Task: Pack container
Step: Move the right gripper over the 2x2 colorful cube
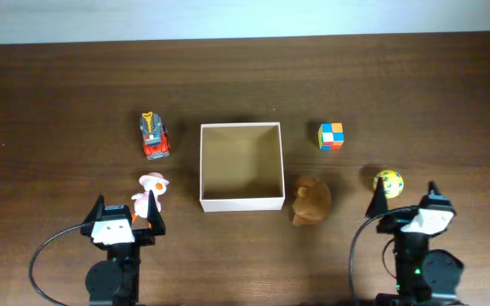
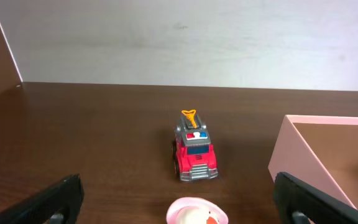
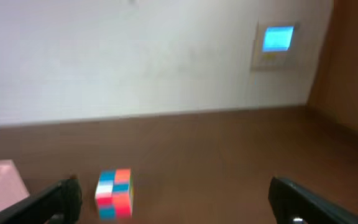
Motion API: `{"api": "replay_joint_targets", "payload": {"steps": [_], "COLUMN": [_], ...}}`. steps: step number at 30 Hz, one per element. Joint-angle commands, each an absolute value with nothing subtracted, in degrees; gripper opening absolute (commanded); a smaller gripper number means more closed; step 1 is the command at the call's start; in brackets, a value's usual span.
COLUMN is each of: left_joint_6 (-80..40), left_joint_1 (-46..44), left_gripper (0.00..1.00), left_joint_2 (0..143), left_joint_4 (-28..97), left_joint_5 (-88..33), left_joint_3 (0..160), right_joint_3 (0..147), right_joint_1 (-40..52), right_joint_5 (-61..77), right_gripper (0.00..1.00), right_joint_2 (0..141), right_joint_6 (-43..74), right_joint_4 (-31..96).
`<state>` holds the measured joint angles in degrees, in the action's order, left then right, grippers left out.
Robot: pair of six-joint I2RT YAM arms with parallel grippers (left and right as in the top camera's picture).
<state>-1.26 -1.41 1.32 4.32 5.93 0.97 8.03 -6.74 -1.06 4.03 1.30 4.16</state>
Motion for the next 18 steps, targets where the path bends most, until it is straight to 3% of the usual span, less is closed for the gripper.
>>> {"api": "replay_joint_targets", "payload": {"steps": [1,7,18], "left_joint_6": [-0.36,-0.36,-0.36], "left_joint_1": [-1.06,-1.06,-1.06], "left_gripper": [0.99,0.99,0.99], "left_joint_2": [0.73,0.73,0.73], "left_joint_4": [4.12,4.12,4.12], "left_joint_5": [5.34,5.34,5.34], "left_joint_3": [0.51,0.51,0.51], "right_joint_3": [16.19,33.3,73.82], "right_joint_1": [-6.44,-6.44,-6.37], "right_joint_5": [-2.9,-2.87,4.69], "right_gripper": [0.99,0.99,0.99], "right_joint_2": [10.17,27.92,67.77], "right_joint_6": [2.0,1.98,2.0], "right_joint_4": [4.03,7.86,34.28]}}
